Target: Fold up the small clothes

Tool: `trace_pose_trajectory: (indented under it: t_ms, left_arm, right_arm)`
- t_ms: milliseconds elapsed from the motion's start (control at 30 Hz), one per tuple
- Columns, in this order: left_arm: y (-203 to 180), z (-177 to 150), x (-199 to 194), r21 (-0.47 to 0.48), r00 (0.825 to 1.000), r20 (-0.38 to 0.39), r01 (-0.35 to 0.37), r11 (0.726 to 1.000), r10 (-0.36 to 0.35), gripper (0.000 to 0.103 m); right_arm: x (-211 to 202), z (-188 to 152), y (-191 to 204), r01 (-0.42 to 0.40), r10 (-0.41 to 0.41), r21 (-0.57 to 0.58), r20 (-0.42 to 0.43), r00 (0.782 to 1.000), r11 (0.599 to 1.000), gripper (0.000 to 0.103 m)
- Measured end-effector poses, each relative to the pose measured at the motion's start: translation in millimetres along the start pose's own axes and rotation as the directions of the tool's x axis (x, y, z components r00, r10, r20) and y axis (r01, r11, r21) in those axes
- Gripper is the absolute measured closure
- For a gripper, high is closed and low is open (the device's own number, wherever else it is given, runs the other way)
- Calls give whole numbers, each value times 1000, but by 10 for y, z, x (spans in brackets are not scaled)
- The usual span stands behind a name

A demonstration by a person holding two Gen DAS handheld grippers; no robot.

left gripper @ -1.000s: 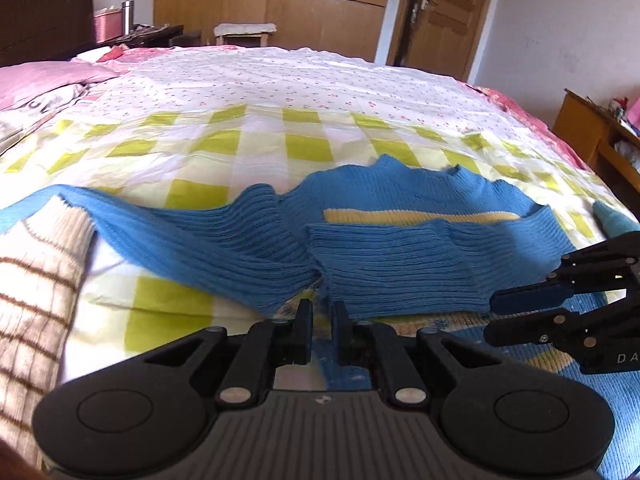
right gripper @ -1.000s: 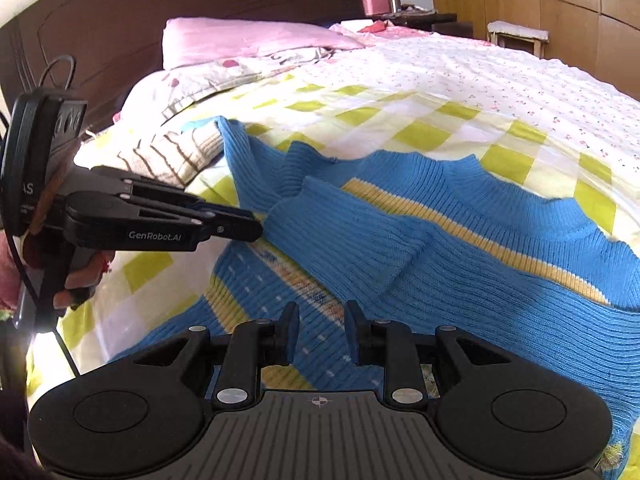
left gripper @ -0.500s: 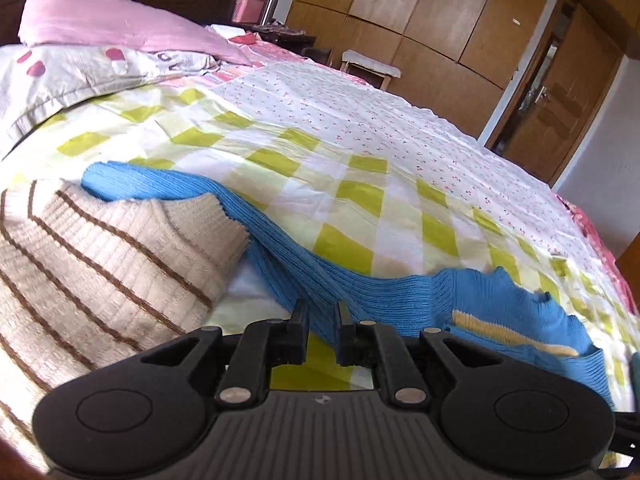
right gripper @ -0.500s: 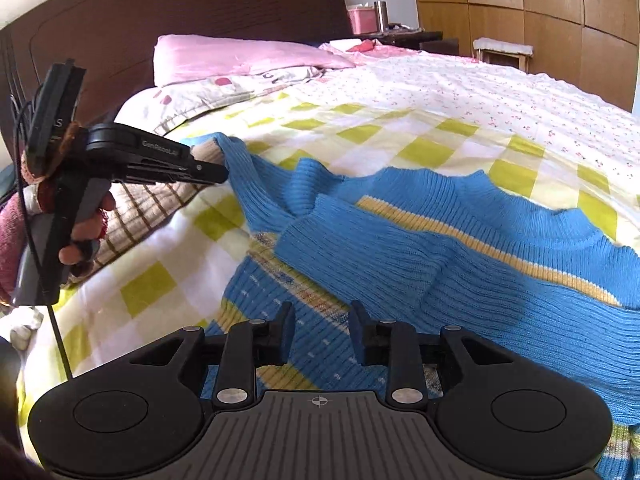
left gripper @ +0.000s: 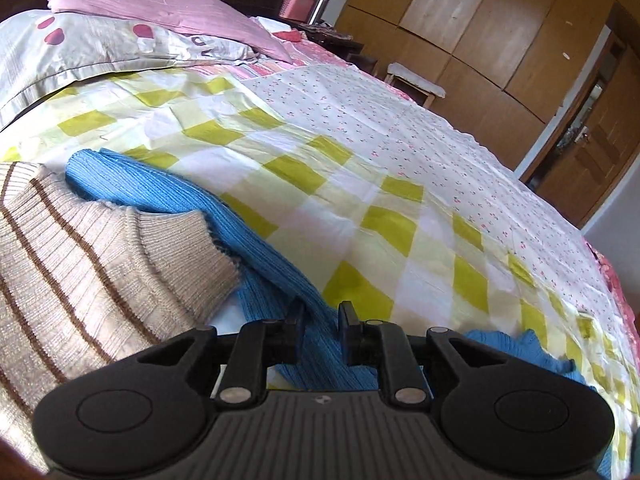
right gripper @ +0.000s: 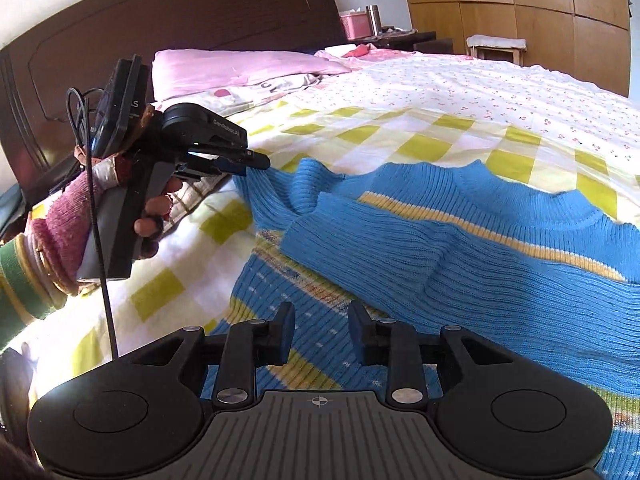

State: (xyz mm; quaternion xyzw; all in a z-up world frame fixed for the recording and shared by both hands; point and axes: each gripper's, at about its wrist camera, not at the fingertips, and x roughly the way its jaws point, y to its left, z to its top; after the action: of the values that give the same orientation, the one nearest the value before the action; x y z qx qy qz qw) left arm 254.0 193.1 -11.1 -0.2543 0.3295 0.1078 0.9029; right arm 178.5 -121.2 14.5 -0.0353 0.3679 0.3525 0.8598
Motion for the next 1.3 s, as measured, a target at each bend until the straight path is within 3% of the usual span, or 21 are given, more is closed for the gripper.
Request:
trace_pose_trajectory:
  t_ms: [133, 200, 300, 400, 500, 567, 633, 733, 800, 833, 900, 967, 1067, 1300]
  left_arm:
    - [49, 31, 61, -65, 999, 21, -23, 998, 24, 80]
    - [5, 25, 50, -54, 999, 34, -26, 998, 28, 89]
    - [-107, 37, -9, -4, 999, 48, 3, 1000, -3, 92]
    - [-331, 59, -197, 73, 993, 85, 81, 994, -87, 93]
    - [-626, -9, -482, 167, 965, 105, 221, 961, -240, 93]
    - [-914, -179, -745, 292, 929, 92, 320, 902, -359, 93]
    - [-1188, -453, -963, 447, 896, 39, 380, 810, -442, 92]
    - [-1442, -942, -1111, 629, 887, -65, 392, 671, -457, 91]
    - [-1471, -1207, -1079, 681, 898, -128, 388, 621, -421, 91]
    - [-1457, -1312, -1039, 692, 910, -149, 376, 617, -387, 91]
    - [-1366, -1427, -976, 675, 925, -177, 364, 642, -337, 91]
    - [-1248, -1472, -992, 643, 931, -180, 355, 678, -317, 91]
    - [-1104, -1494, -1054, 635, 939, -161, 334, 697, -304, 90]
    - [-843, -1485, -1027, 566, 937, -149, 343, 750, -316, 90]
  right_arm:
    - [-49, 5, -33, -1, 1, 20, 18, 1000, 1000, 73]
    - [-73, 9, -43, 4, -4, 26, 27, 1000, 1000, 73]
    - [-131, 16, -86, 14, -16, 46, 49, 999, 999, 73]
    - [-211, 17, -154, 25, -31, 80, 76, 997, 996, 73]
    - [-310, -6, -229, 42, -54, 117, 102, 993, 992, 73]
    - [-369, -31, -287, 63, -80, 145, 114, 990, 987, 73]
    - [-436, -77, -372, 93, -117, 189, 123, 986, 978, 73]
    - [-539, -199, -550, 131, -166, 268, 110, 980, 954, 73]
    - [-608, -291, -681, 143, -182, 325, 90, 979, 935, 73]
    - [-642, -327, -737, 152, -191, 348, 83, 978, 925, 73]
    - [-696, -352, -796, 173, -215, 366, 77, 974, 914, 73]
    - [-730, -316, -799, 187, -231, 350, 88, 969, 918, 73]
    - [-682, -156, -726, 185, -224, 302, 98, 970, 935, 69]
    - [-208, 410, -391, 201, -216, 182, 65, 974, 962, 66]
